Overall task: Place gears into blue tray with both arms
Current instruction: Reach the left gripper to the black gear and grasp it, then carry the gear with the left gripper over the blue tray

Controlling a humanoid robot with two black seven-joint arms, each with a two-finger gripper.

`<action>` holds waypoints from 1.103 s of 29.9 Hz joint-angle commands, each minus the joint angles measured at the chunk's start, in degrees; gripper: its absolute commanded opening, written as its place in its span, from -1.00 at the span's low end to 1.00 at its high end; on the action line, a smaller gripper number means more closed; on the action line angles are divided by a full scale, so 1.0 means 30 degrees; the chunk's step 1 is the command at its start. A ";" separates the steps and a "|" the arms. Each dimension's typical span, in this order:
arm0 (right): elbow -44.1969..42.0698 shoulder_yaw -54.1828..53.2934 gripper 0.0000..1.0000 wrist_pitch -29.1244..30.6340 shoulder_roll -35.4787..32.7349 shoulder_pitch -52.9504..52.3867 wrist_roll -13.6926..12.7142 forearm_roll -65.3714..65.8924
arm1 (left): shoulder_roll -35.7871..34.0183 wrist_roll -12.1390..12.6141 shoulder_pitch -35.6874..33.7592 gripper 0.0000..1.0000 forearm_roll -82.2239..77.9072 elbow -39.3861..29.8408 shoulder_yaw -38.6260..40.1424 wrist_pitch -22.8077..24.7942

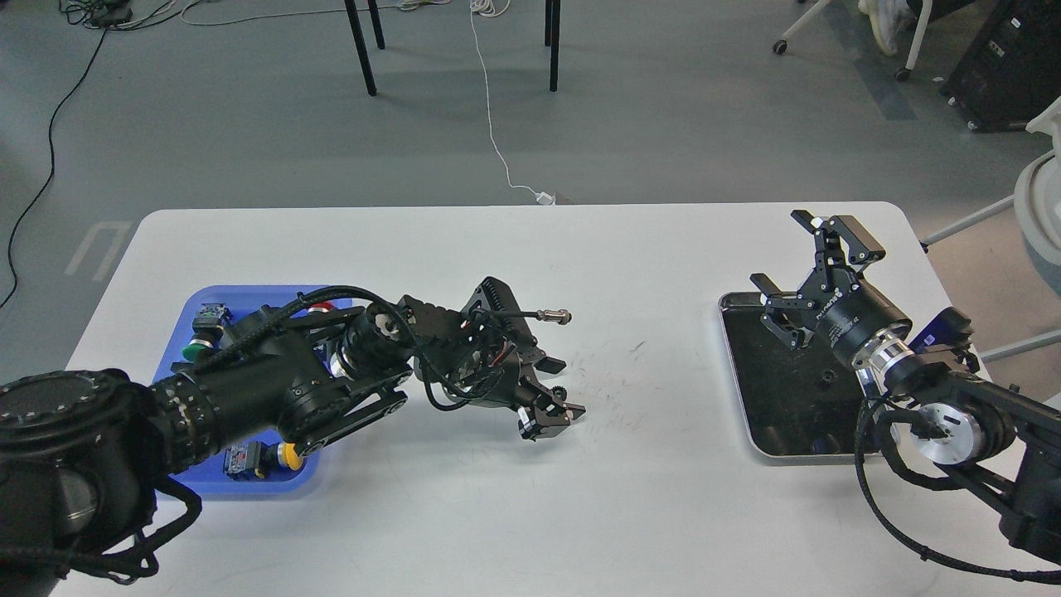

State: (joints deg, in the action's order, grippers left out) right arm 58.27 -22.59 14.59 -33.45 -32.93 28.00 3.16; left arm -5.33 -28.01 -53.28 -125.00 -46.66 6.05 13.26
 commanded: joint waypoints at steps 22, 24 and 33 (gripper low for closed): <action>0.0001 0.0030 0.98 -0.0029 0.0016 0.0019 -0.0001 0.0060 | -0.1030 0.0003 -0.1131 -0.66 0.0001 -0.0730 -0.0463 -0.0348; -0.0028 0.0030 0.98 0.0000 0.0016 0.0048 -0.0001 0.0060 | -0.2523 0.0003 -0.1748 -0.65 0.0001 -0.2048 -0.0433 -0.0348; -0.0028 0.0059 0.98 -0.0029 0.0250 0.0049 -0.0001 0.0177 | -1.1486 0.0003 -0.2249 -0.64 0.0650 -0.7443 -0.0726 0.0004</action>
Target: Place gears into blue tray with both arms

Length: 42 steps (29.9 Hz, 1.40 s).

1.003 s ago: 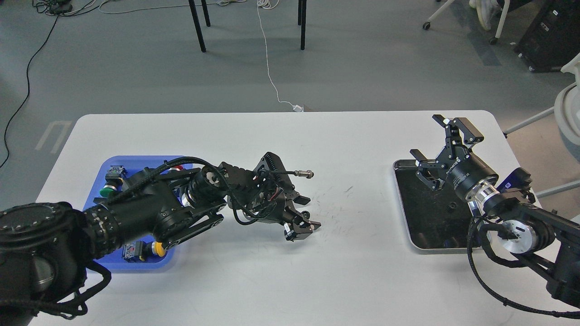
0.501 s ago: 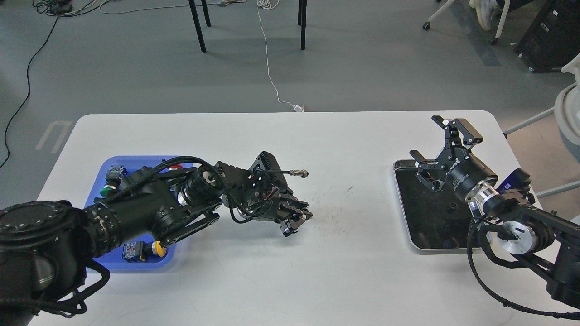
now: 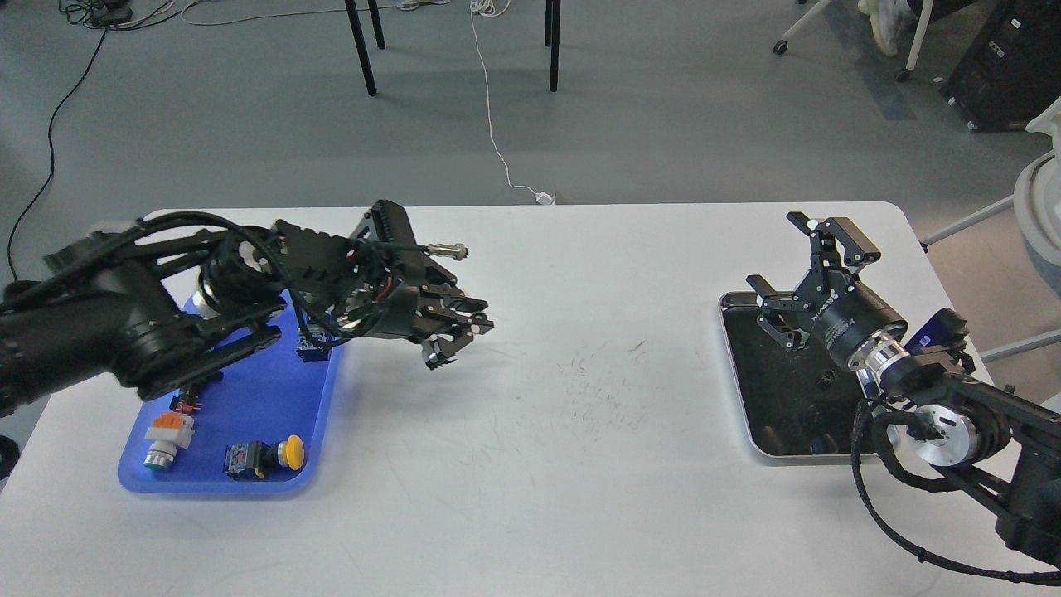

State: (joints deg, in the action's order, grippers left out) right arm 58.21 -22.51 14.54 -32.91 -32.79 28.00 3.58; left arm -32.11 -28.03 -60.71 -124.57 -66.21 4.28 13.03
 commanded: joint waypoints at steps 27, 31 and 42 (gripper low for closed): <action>-0.0008 0.0090 0.98 -0.0013 0.0540 -0.0058 0.0001 0.0096 | -0.7578 0.0009 0.6085 -0.56 0.1738 0.0184 0.0477 -0.0976; -0.0037 0.0090 0.98 -0.0013 0.0569 -0.0087 0.0001 0.0096 | -0.7695 0.0009 0.6173 -0.55 0.1768 0.0154 0.0477 -0.0976; -0.0036 0.0119 0.98 -0.0013 0.0452 -0.0087 0.0001 0.0096 | -0.7724 0.0009 0.6789 0.67 0.1738 0.0184 0.1238 -0.1005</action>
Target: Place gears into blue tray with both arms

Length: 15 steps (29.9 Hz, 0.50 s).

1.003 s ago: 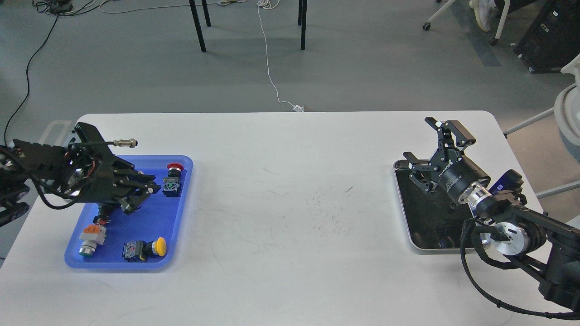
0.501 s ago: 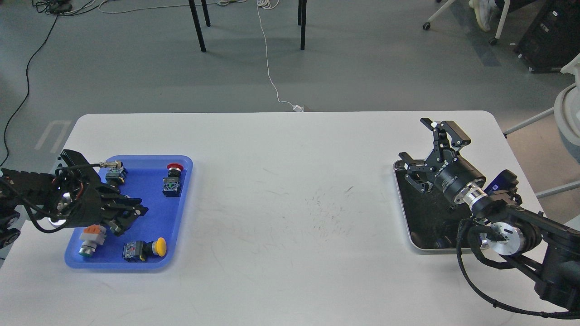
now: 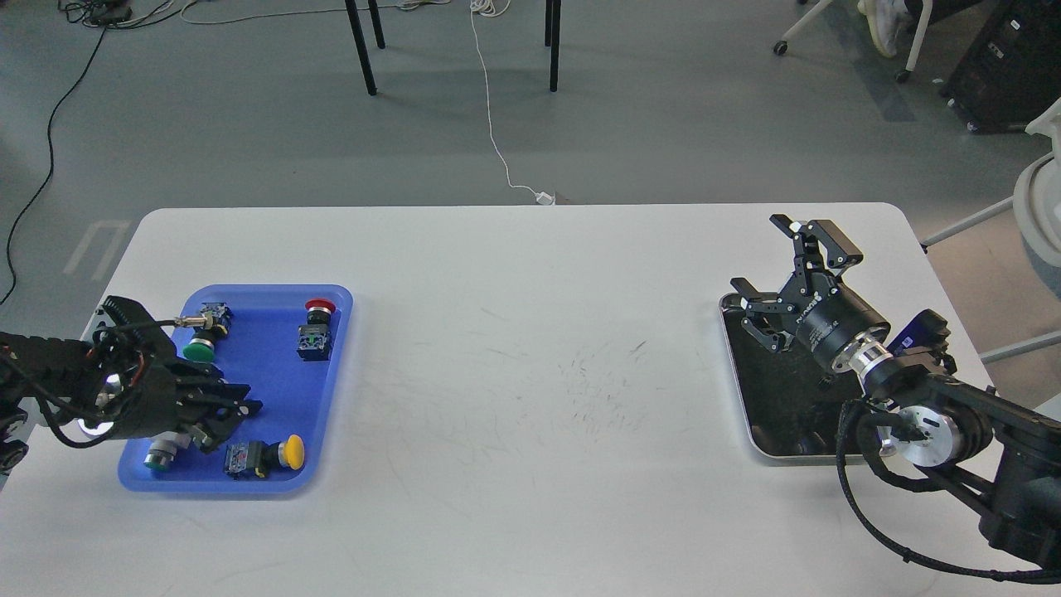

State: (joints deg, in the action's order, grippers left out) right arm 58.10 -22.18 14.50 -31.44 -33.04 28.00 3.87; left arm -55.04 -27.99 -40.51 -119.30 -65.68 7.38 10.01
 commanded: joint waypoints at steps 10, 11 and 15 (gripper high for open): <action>0.0087 0.0214 0.98 0.0031 -0.0183 -0.0588 0.0001 0.0117 | 0.0094 -0.0002 0.0027 0.89 0.5854 -0.2216 0.5742 0.0034; 0.0116 0.0214 0.98 0.0060 -0.0328 -0.0617 0.0001 0.0204 | 0.0269 -0.0002 0.0027 0.91 0.7871 -0.2509 0.5831 0.0034; 0.0204 0.0418 0.98 0.0060 -0.0884 -0.1202 0.0001 0.2656 | 0.1381 -0.0002 0.0347 0.94 1.6249 -0.3624 0.5861 -0.0141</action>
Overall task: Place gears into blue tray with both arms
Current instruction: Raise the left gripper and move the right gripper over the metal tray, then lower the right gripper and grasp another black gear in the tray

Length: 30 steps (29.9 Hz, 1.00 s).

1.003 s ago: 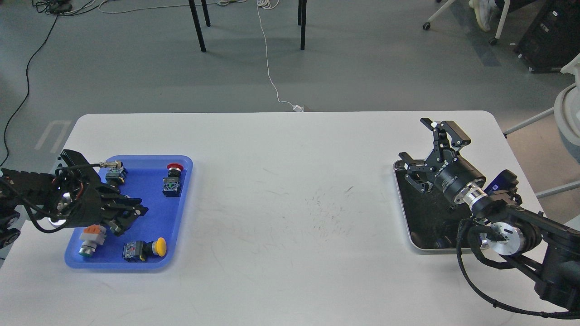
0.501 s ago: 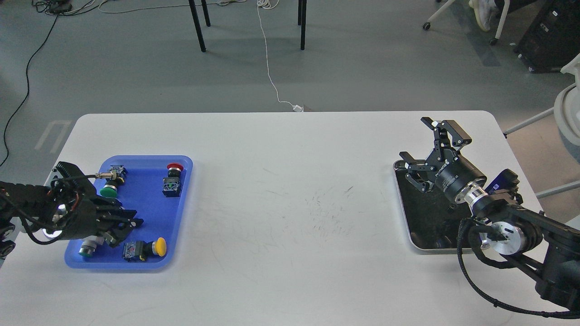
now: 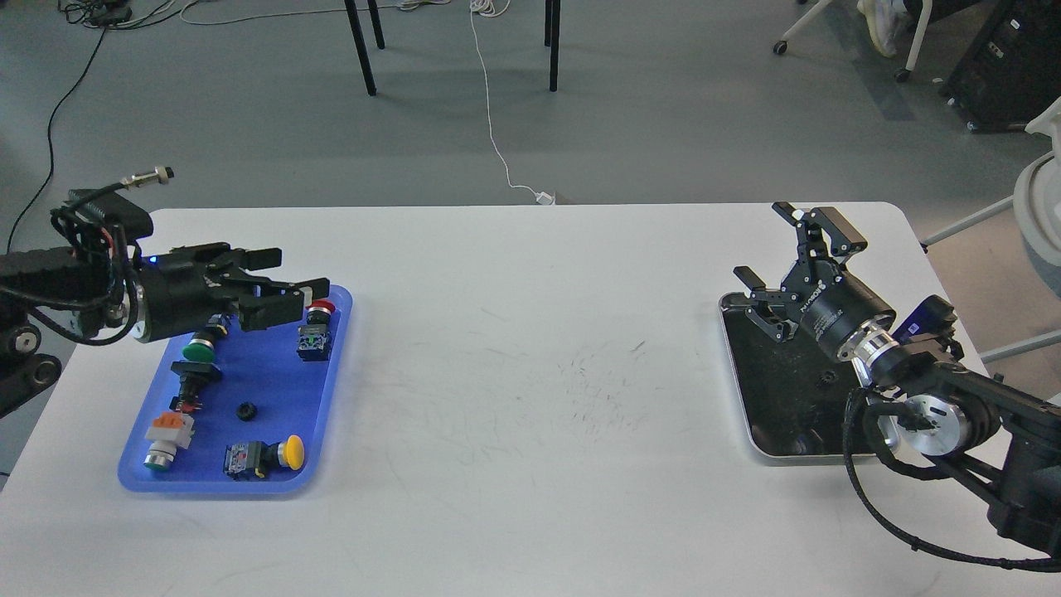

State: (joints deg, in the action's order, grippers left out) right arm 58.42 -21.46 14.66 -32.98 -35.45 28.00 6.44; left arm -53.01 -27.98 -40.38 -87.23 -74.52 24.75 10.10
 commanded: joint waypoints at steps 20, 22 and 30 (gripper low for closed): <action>0.2119 1.5256 0.98 0.0064 -0.5532 -1.2783 0.0000 2.4333 | 0.7828 -0.0007 0.8274 0.96 1.8851 0.0085 0.8712 0.0032; 0.1828 1.7482 0.98 0.0093 -0.5005 -1.4073 0.0000 2.4657 | 0.7799 -0.0007 0.8303 0.96 1.8851 0.0085 0.8683 0.0237; -0.1043 2.2062 0.94 0.0064 -0.1433 -1.5897 0.0000 2.6769 | 0.7682 -0.0007 0.8420 0.96 1.8676 -0.0003 0.8654 0.0385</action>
State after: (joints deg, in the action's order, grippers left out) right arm 58.09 42.06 14.94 -40.83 -83.11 28.01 85.75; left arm -29.65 -28.00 -15.29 -30.85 -74.28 50.84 11.04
